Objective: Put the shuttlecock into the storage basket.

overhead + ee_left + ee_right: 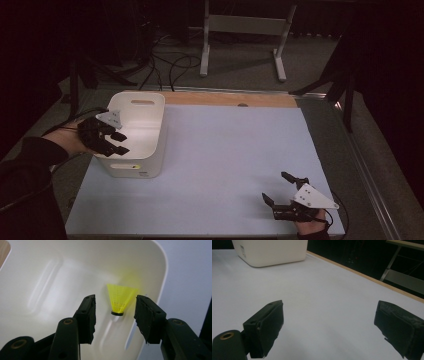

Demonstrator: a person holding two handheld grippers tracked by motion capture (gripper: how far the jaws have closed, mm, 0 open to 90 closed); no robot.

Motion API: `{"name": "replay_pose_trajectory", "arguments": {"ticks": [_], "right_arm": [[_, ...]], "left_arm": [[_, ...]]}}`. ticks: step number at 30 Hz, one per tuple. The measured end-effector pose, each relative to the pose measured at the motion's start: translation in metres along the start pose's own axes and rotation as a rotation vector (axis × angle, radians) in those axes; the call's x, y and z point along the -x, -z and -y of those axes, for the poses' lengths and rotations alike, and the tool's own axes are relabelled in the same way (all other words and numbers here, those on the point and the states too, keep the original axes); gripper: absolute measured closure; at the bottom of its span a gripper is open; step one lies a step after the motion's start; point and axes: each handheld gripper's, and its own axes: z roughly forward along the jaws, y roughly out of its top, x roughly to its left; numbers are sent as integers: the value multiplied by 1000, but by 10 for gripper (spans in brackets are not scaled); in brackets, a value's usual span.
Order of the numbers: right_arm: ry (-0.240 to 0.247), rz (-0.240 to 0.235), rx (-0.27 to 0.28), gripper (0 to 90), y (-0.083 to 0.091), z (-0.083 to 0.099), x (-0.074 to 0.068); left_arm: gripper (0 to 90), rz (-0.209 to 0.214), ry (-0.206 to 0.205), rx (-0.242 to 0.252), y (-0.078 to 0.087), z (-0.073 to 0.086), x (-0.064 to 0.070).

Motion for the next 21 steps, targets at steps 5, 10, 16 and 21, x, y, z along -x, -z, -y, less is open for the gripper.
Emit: {"name": "replay_pose_trajectory", "arguments": {"ticks": [5, 10, 16, 21], "right_arm": [[2, -2, -3, 90, 0, 0, 0], [4, -3, -3, 89, 0, 0, 0], [4, -2, 0, 89, 0, 0, 0], [2, 0, 3, 89, 0, 0, 0]], "left_arm": [[394, 14, -2, 7, 3, -4, 6], [275, 73, -28, 56, 6, -10, 14], [106, 99, -11, 71, 5, -17, 21], [0, 123, -18, 61, -3, -22, 30]]}}
